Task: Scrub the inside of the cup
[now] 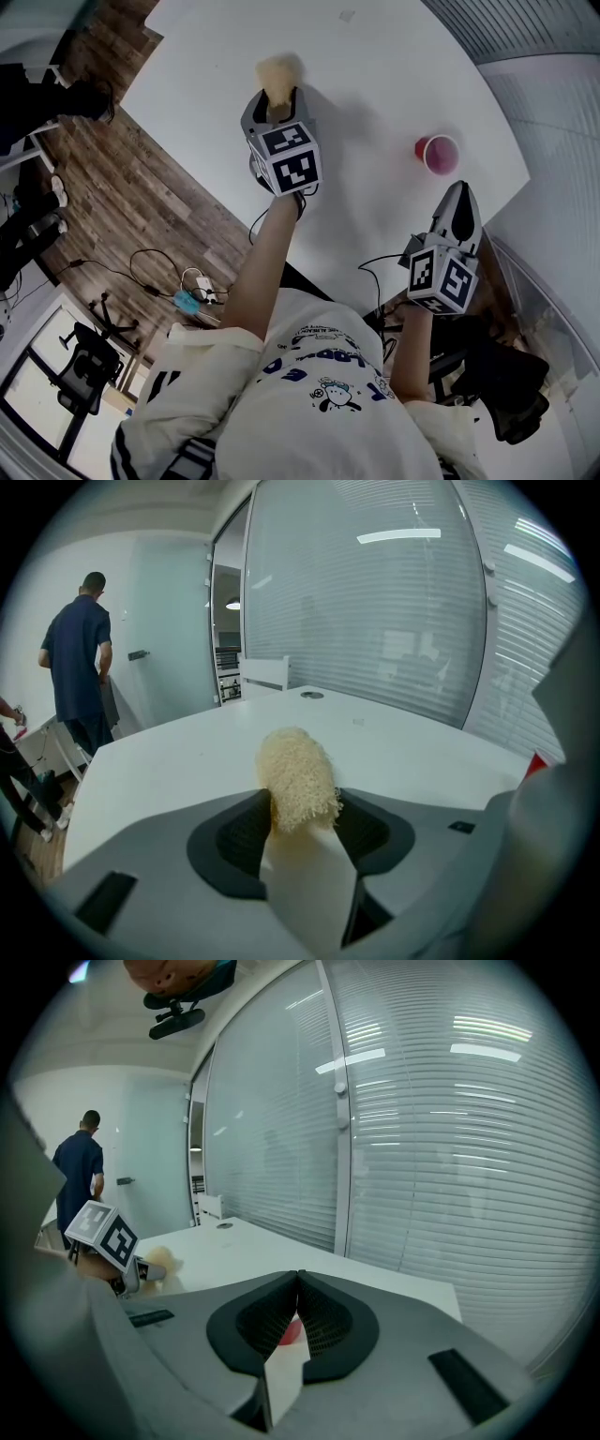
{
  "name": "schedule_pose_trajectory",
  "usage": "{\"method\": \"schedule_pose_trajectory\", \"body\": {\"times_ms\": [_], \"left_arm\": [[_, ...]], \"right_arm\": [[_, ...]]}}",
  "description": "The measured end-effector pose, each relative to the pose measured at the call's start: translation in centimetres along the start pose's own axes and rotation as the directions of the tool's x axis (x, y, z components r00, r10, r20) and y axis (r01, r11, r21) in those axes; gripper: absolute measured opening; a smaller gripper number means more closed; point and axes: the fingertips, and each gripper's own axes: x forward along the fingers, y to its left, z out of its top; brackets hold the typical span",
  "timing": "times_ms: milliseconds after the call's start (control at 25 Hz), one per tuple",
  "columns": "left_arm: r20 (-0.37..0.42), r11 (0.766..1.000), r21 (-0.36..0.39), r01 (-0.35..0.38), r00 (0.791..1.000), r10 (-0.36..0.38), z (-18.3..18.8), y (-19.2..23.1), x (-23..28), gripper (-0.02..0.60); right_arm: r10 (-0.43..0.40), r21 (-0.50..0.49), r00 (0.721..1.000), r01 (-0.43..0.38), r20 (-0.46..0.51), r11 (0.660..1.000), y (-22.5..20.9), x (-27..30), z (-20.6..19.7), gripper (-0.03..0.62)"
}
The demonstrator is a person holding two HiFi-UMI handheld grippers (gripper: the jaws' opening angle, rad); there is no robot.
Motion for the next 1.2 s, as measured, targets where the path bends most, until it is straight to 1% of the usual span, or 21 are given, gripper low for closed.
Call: {"method": "schedule_pose_trajectory", "body": {"times_ms": [160,320,440,720,840,1000,1200], "left_arm": [[-0.003,1.0,-0.005,0.007,1.0,-0.007,0.3,0.4,0.0,0.193],[-0.003,1.0,0.0,0.01,1.0,-0.01,0.2,0.9,-0.3,0.155],[0.0,1.0,-0.003,0.027,1.0,-0.027,0.3,1.0,-0.6,0.135],[0.042,0.995,0.028,0.093,0.995,-0.095,1.5,-0.2,-2.1,0.129],[0.046,0.991,0.036,0.13,0.99,-0.132,1.8,-1.1,-2.8,0.129],[0.045,0.98,0.077,0.183,0.981,-0.187,2.0,-2.7,-3.7,0.129],[0.039,0.964,0.101,0.245,0.968,-0.25,1.9,-4.7,-4.8,0.129]], "right_arm": [[-0.004,-0.001,1.0,0.004,-0.002,1.0,-0.1,-0.1,-0.1,0.0],[-0.007,0.001,1.0,0.007,0.001,1.0,-0.2,-0.3,0.0,0.0],[-0.008,0.003,1.0,0.008,0.01,1.0,-0.1,-0.4,0.3,0.0],[-0.015,0.006,0.999,0.015,0.029,1.0,-0.3,-1.1,0.8,0.0],[-0.021,0.007,0.999,0.021,0.041,1.0,-0.5,-1.4,1.0,0.0],[-0.019,0.006,0.998,0.019,0.054,1.0,-0.7,-1.6,1.0,0.0],[-0.02,0.019,0.996,0.019,0.082,1.0,-1.1,-2.1,1.1,0.0]]}}
